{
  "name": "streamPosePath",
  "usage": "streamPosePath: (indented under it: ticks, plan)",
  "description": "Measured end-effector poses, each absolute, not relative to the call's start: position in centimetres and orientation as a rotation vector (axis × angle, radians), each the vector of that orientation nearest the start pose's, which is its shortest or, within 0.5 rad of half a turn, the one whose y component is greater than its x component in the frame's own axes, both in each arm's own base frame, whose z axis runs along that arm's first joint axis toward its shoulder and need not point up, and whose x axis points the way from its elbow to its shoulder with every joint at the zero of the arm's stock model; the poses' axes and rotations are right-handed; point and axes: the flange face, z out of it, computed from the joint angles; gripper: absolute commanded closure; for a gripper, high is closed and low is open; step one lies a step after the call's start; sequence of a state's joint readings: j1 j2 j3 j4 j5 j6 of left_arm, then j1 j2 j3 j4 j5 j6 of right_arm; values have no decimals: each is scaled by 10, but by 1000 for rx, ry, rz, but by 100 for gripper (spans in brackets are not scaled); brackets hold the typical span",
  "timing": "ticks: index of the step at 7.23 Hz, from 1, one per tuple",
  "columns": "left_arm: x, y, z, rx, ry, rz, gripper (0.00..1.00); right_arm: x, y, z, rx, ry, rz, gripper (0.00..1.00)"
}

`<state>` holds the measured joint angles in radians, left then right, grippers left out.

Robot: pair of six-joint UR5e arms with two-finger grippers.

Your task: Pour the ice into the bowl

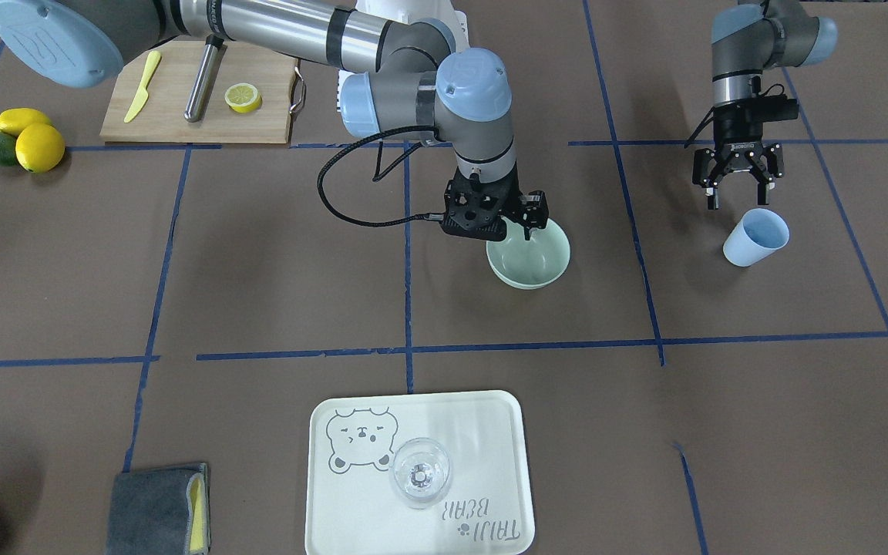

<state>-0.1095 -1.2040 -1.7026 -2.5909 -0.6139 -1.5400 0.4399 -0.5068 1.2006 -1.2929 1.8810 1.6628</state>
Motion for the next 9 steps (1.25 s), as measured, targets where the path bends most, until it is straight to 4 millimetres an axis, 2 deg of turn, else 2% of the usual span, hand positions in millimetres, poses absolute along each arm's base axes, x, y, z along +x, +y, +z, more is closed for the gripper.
streamPosePath:
  ticks: [2,4,5,7,9]
  plan:
    - [321,-255,622,975,654,-459,2,-683,-438,86,-112,-1009,336,0]
    - [318,-264,622,988,641,-481,2,-661,-439,86,-103,-1009,341,0]
    - [317,-268,625,993,631,-488,2,-642,-438,95,-97,-998,345,0]
    - [316,-276,628,1003,614,-497,2,-605,-448,132,-69,-969,345,0]
    - [331,-297,619,1032,592,-501,2,-587,-463,158,-43,-944,339,0]
